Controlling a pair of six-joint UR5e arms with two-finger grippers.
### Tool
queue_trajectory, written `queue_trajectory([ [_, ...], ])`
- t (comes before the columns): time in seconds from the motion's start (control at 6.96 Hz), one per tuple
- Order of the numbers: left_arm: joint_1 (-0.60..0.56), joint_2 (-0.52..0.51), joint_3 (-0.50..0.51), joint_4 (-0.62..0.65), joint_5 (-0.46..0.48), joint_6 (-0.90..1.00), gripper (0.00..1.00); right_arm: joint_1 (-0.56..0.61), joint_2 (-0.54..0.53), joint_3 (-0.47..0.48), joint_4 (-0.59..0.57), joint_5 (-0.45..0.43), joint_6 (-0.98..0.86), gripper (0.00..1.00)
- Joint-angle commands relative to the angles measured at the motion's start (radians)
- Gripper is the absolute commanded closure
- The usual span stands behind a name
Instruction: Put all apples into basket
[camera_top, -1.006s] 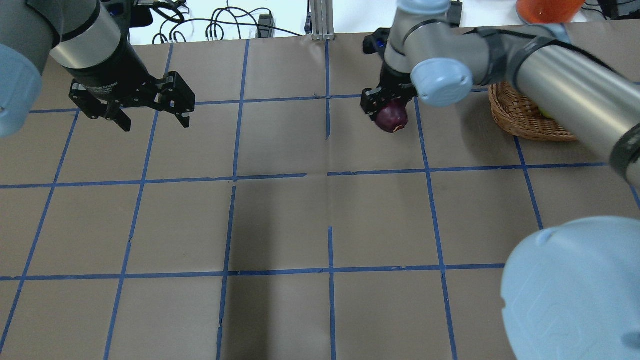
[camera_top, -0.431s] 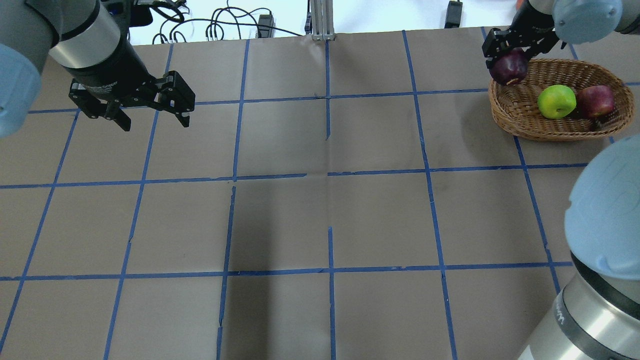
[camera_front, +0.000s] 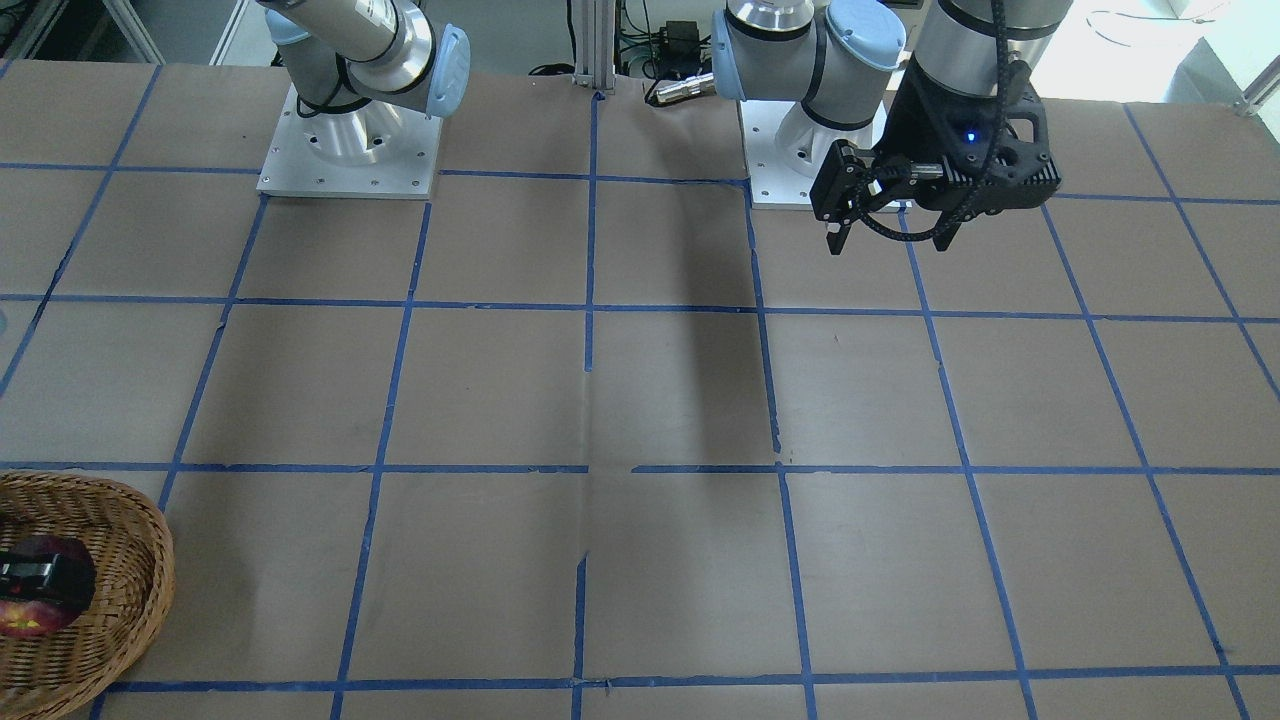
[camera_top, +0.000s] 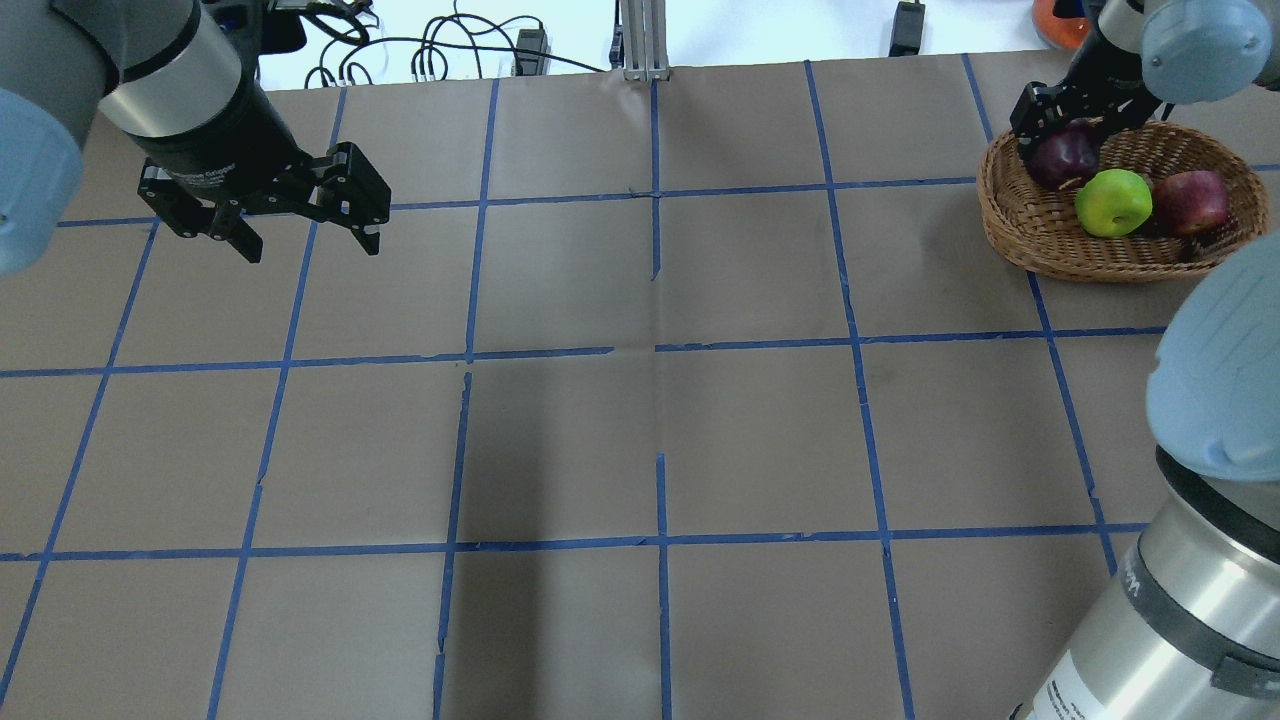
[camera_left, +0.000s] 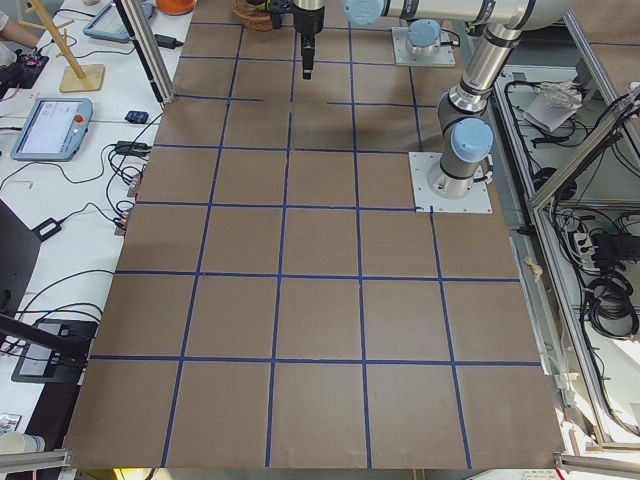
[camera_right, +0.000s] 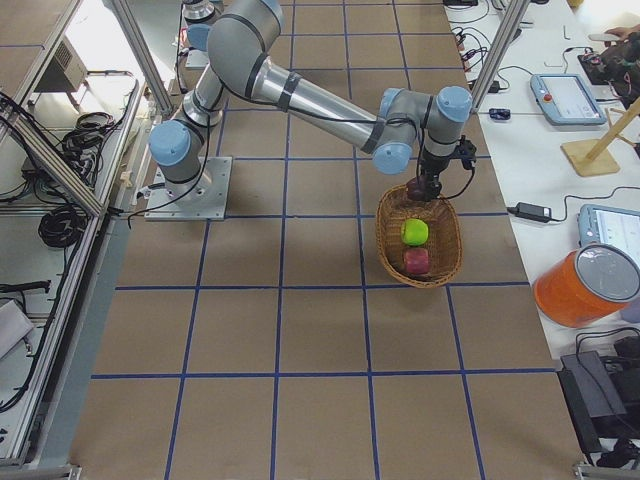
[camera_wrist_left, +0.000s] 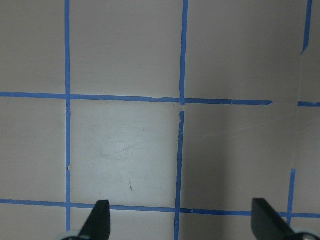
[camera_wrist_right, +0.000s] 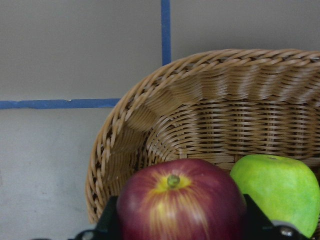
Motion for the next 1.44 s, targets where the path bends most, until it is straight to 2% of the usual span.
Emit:
queue_trajectory([
  [0.0, 0.0, 0.0, 0.001, 0.0, 0.0, 0.0, 0.0, -0.024, 0.019, 0.01, 0.007, 0.001, -0.005, 0.98],
  [0.14, 0.0, 0.0, 0.0, 0.0, 0.0, 0.0, 0.0, -0.023, 0.029, 0.004, 0.007, 0.015, -0.006, 0.69],
  [0.29, 0.0, 0.0, 0.0, 0.0, 0.0, 0.0, 0.0, -0.023, 0.037, -0.005, 0.009, 0.015, -0.006, 0.01],
  [0.72, 0.0, 0.0, 0.0, 0.002, 0.001, 0.0, 0.0, -0.015, -0.001, -0.01, 0.027, 0.013, -0.023, 0.0],
  [0.86, 0.0, 0.0, 0.001, 0.002, 0.0, -0.002, 0.0, -0.003, -0.076, -0.008, 0.156, 0.018, -0.009, 0.0],
  [1.01, 0.0, 0.0, 0.001, 0.002, 0.0, 0.0, 0.0, 0.02, -0.177, -0.006, 0.232, 0.017, -0.006, 0.0],
  [1.15, 0.0, 0.0, 0.001, 0.002, 0.0, 0.0, 0.0, 0.06, -0.286, 0.006, 0.335, 0.015, 0.0, 0.0],
  [1.29, 0.0, 0.0, 0.001, 0.002, 0.0, 0.0, 0.0, 0.113, -0.35, 0.009, 0.437, 0.016, 0.065, 0.0],
])
